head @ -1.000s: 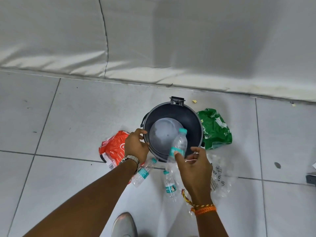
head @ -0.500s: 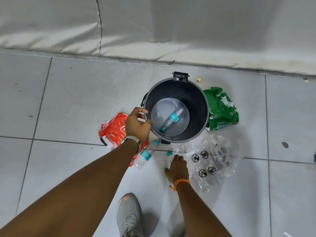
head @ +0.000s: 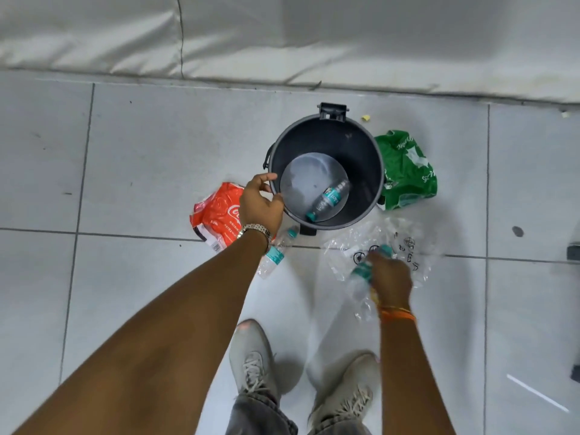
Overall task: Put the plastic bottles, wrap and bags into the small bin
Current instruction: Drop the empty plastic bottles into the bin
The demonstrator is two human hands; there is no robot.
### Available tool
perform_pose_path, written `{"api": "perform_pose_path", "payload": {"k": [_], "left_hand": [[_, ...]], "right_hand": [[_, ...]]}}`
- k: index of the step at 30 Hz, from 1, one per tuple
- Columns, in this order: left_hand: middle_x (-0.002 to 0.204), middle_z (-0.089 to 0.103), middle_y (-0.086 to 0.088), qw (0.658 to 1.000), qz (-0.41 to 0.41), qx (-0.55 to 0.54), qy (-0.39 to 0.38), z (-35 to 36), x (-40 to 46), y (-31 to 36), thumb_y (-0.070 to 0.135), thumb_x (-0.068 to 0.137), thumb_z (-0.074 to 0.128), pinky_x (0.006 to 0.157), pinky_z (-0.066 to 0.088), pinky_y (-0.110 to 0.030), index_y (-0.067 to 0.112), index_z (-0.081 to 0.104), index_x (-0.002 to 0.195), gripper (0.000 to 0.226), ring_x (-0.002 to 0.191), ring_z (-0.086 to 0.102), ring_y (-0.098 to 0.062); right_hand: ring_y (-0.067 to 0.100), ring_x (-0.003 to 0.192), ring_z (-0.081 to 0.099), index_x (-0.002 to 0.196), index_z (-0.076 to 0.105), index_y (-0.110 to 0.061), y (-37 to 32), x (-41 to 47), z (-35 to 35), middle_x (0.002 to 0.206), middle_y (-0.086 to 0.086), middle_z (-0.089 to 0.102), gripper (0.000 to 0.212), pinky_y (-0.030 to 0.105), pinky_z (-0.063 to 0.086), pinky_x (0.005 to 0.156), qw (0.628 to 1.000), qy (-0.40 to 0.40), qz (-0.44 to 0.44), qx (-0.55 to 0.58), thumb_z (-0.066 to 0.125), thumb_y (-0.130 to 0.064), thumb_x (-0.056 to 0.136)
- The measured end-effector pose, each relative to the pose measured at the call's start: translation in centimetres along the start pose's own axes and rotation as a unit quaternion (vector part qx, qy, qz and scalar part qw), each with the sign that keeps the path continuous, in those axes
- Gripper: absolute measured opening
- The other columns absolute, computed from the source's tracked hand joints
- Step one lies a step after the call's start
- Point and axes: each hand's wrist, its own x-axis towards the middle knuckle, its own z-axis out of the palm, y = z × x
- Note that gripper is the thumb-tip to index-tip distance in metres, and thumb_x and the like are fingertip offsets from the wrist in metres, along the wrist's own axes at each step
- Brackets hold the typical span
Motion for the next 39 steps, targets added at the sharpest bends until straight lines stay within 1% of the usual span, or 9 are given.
{"api": "perform_pose_path", "payload": {"k": [4, 9, 13, 15, 19, 23, 27, 32, 39], "left_hand": [[0.103, 0.066, -0.002, 1.0, -0.026, 0.013, -0.008, -0.3, -0.6, 1.0, 0.004, 0.085, 0.067, 0.079, 0.061, -0.046, 0.026, 0.065, 0.12, 0.042, 0.078, 0.063, -0.021], [0.107, 0.066, -0.001, 1.0, -0.012, 0.016, -0.006, -0.3, -0.6, 1.0, 0.006, 0.085, 0.065, 0.081, 0.059, -0.042, 0.028, 0.064, 0.12, 0.042, 0.09, 0.066, -0.025], [0.095, 0.062, 0.003, 1.0, 0.003, -0.003, -0.015, -0.3, 0.0, 0.1, 0.008, 0.081, 0.068, 0.071, 0.056, -0.034, 0.028, 0.067, 0.114, 0.039, 0.073, 0.059, -0.021], [0.085, 0.06, 0.006, 0.999, -0.008, -0.031, -0.01, -0.4, 0.5, 0.2, 0.007, 0.078, 0.068, 0.067, 0.054, -0.031, 0.027, 0.07, 0.107, 0.035, 0.068, 0.058, -0.017], [0.075, 0.063, 0.005, 0.998, -0.016, -0.065, 0.018, -0.3, 1.2, 0.4, 0.008, 0.078, 0.062, 0.065, 0.049, -0.026, 0.026, 0.074, 0.093, 0.027, 0.066, 0.057, -0.013], [0.064, 0.06, 0.009, 0.995, 0.008, -0.095, 0.034, 0.3, 1.6, -0.9, 0.007, 0.077, 0.061, 0.061, 0.054, -0.027, 0.027, 0.075, 0.09, 0.028, 0.056, 0.054, -0.008], [0.056, 0.055, 0.014, 0.991, 0.039, -0.122, 0.045, 0.9, 1.9, -2.3, 0.01, 0.078, 0.065, 0.052, 0.049, -0.018, 0.031, 0.076, 0.092, 0.028, 0.045, 0.047, -0.001], [0.053, 0.057, 0.017, 0.988, 0.045, -0.14, 0.039, 0.9, 2.1, -3.1, 0.011, 0.077, 0.066, 0.053, 0.05, -0.017, 0.037, 0.075, 0.089, 0.03, 0.046, 0.049, 0.001], [0.063, 0.059, 0.012, 0.992, 0.011, -0.126, 0.02, 0.6, 1.7, -2.0, 0.0, 0.081, 0.064, 0.058, 0.051, -0.011, 0.022, 0.078, 0.1, 0.032, 0.051, 0.055, 0.005]], "right_hand": [[0.023, 0.08, 0.067, 0.116, 0.067, -0.002, -7.2, -2.8, -4.7, 0.104, 0.014, 0.069, 0.055, 0.039, 0.057, 0.071, 0.968, 0.024, -0.032, 0.248, 0.073, -0.036, 0.074], [0.024, 0.07, 0.057, 0.093, 0.058, -0.004, -14.7, -3.7, -2.1, 0.083, 0.011, 0.059, 0.041, 0.038, 0.051, 0.072, 0.964, -0.098, -0.083, 0.232, 0.075, -0.04, 0.084], [0.006, 0.059, 0.054, 0.08, 0.062, -0.012, -11.6, -4.3, 1.2, 0.069, -0.004, 0.06, 0.02, 0.013, 0.042, 0.058, 0.963, 0.149, -0.107, 0.197, 0.063, -0.03, 0.088], [0.001, 0.053, 0.05, 0.071, 0.06, -0.015, -8.2, -6.1, 4.5, 0.059, -0.011, 0.055, 0.02, 0.02, 0.034, 0.049, 0.959, 0.189, -0.147, 0.151, 0.056, -0.022, 0.09], [0.03, 0.093, 0.07, 0.101, 0.069, -0.018, -1.9, -7.2, 12.2, 0.098, 0.008, 0.073, 0.021, 0.036, 0.055, 0.075, 0.981, -0.018, -0.159, -0.109, 0.058, -0.034, 0.092], [0.042, 0.125, 0.052, 0.148, 0.043, -0.033, -0.4, -5.5, 18.1, 0.141, 0.018, 0.043, 0.059, 0.043, 0.044, 0.108, 0.936, -0.245, -0.107, -0.231, 0.061, -0.034, 0.091], [0.038, 0.135, 0.037, 0.146, 0.044, -0.033, -0.6, -2.7, 22.2, 0.148, 0.015, 0.043, 0.051, 0.041, 0.033, 0.109, 0.935, -0.243, -0.057, -0.253, 0.049, -0.03, 0.095], [0.038, 0.133, 0.044, 0.135, 0.058, -0.016, -0.4, -2.1, 22.2, 0.146, 0.019, 0.047, 0.04, 0.034, 0.037, 0.104, 0.967, -0.179, -0.017, -0.179, 0.044, -0.029, 0.1], [0.023, 0.094, 0.055, 0.12, 0.066, -0.025, -1.8, -10.9, 7.4, 0.123, 0.02, 0.058, 0.028, 0.029, 0.049, 0.088, 0.98, -0.1, -0.143, -0.089, 0.059, -0.012, 0.096]]}}
